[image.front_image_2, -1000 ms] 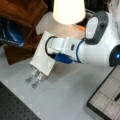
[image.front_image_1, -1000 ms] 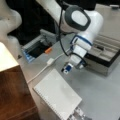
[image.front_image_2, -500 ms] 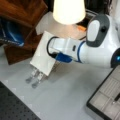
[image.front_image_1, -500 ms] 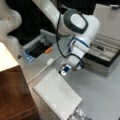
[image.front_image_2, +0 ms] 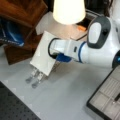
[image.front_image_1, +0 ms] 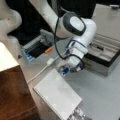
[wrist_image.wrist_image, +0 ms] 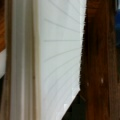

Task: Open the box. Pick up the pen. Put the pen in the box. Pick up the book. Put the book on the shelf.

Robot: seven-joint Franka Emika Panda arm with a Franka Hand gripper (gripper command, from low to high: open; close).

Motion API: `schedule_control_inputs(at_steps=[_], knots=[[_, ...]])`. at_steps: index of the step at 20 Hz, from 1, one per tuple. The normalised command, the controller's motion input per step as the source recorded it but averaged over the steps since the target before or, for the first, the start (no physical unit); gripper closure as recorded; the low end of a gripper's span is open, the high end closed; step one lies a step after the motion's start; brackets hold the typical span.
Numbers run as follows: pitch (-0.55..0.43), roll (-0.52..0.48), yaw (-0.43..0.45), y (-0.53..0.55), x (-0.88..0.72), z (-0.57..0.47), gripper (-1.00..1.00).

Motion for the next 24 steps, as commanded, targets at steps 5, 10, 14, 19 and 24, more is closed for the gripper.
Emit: schedule_control_inputs(at_steps=[5,10,14,19,24], knots=[[-0.215,-0.181,0.217,-0.18,-0.15,-0.12,-1.00],[-0.172,-0.140,0.194,-0.17,-0.18,-0.13,-1.00],[-0.160,-0.097,0.174,-0.06,-0.18,-0.11,1.00],[-0.163,-0.067,0.160,-0.04,-0.17,-0.10,1.00],[-0.167,-0.072,0.151,-0.06,-0.15,-0.07,1.00]])
